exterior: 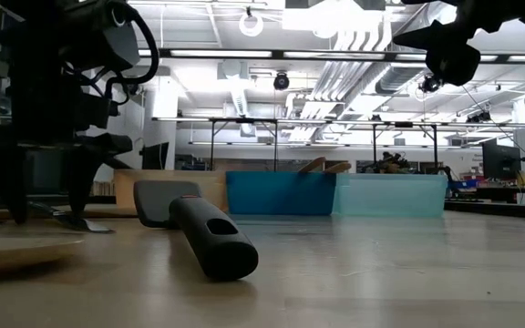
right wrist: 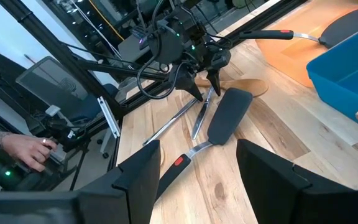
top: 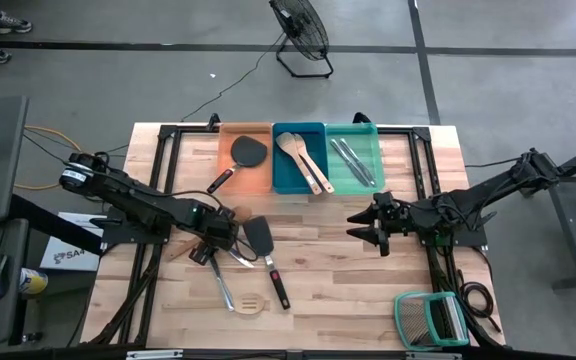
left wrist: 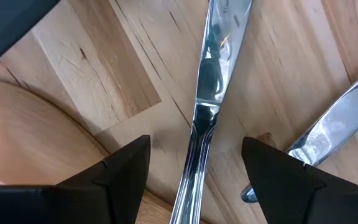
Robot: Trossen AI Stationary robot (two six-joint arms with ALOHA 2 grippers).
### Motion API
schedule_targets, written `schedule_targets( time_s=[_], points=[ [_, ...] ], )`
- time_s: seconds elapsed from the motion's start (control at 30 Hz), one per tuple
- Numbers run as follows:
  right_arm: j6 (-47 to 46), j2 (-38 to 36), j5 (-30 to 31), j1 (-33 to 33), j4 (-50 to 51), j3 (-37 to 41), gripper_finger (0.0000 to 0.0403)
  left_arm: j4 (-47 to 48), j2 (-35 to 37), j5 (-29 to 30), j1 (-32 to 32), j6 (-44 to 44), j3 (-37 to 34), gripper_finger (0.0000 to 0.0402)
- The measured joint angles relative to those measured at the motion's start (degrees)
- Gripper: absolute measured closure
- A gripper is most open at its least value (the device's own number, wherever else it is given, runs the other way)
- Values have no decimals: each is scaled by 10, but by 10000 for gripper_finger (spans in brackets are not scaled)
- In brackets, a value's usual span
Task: Pick & Place Kitchen Items
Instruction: Put the silver knife into the green bin
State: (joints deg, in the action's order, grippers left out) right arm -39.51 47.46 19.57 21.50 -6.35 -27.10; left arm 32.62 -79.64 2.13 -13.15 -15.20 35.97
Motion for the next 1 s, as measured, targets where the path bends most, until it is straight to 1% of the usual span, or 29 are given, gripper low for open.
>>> schedule_targets(
  time_s=[0.3,0.4,0.77,1.0],
  points=[
    [-8,0,0,0,0,0,200,-1,-1,-3,0,0,-1,149],
    [-8,0,0,0,0,0,200,-1,-1,-5,0,0,-1,156],
    [-10,0,0,0,0,0,200,0,-1,-13,0,0,-2,254],
    [-10,0,0,0,0,0,200,0,-1,-18,0,0,-2,286]
  ],
)
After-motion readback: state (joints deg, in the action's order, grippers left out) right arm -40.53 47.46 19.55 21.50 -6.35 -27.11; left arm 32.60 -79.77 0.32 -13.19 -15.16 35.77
